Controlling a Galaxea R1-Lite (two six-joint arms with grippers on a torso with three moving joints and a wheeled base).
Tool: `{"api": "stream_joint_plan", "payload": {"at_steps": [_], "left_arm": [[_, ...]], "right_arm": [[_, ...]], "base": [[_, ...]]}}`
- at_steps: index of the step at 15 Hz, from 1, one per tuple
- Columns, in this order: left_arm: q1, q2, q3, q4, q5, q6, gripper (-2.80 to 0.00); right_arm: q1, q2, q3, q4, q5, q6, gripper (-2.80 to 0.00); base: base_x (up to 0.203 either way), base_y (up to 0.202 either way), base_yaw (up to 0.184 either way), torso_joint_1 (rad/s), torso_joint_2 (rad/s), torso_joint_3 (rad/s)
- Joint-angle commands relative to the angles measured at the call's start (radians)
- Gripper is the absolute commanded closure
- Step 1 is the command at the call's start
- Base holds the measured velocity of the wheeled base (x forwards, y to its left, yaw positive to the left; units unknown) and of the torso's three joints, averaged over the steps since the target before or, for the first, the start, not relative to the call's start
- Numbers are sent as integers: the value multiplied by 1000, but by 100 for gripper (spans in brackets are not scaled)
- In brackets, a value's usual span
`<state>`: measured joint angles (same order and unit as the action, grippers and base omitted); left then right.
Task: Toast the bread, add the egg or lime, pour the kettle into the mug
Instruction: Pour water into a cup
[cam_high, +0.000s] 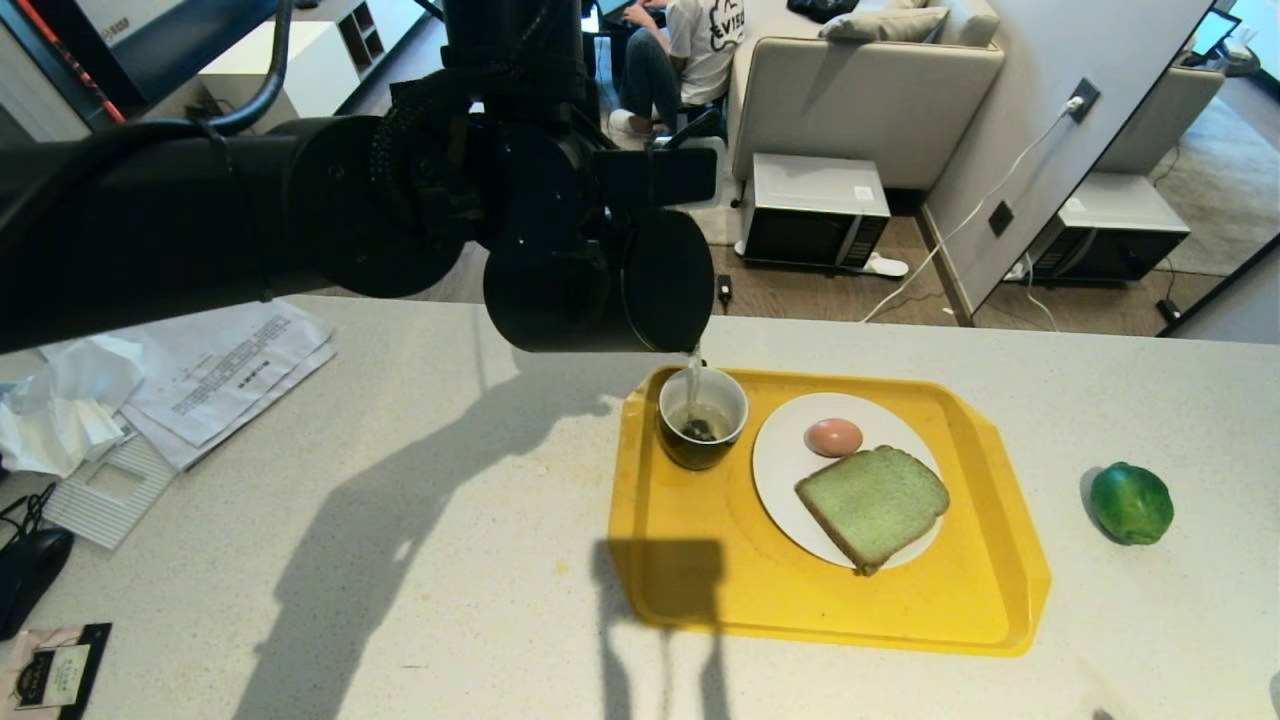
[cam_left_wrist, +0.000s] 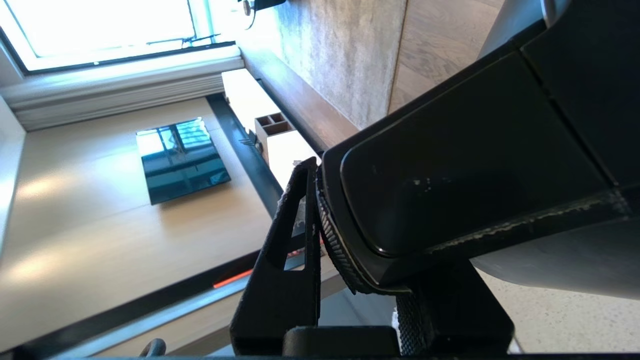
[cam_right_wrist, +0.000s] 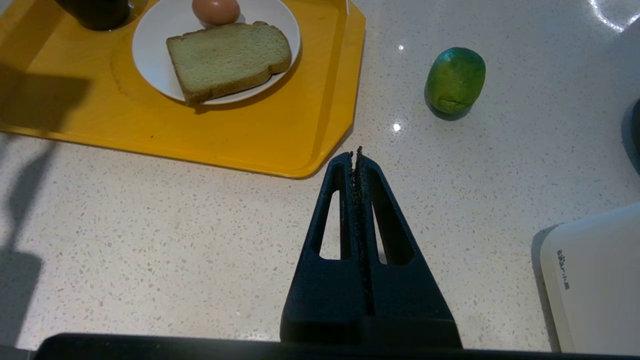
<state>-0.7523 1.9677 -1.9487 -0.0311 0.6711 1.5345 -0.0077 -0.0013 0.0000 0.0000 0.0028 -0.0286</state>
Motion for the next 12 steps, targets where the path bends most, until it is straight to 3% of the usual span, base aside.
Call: {"api": "stream_joint_plan", "payload": {"at_steps": [1, 10, 12], "left_arm": [[-1, -13, 2, 6, 1, -20, 0], [-1, -63, 21, 13, -5, -104, 0], [-2, -86, 57, 12, -7, -160, 0]], "right_arm": [[0, 1, 0, 0, 0, -1, 0], [0, 1, 0, 0, 1, -1, 0], [0, 1, 0, 0, 0, -1, 0]], "base": [[0, 0, 0, 0, 0, 0], [0, 0, 0, 0, 0, 0], [0, 0, 0, 0, 0, 0]]}}
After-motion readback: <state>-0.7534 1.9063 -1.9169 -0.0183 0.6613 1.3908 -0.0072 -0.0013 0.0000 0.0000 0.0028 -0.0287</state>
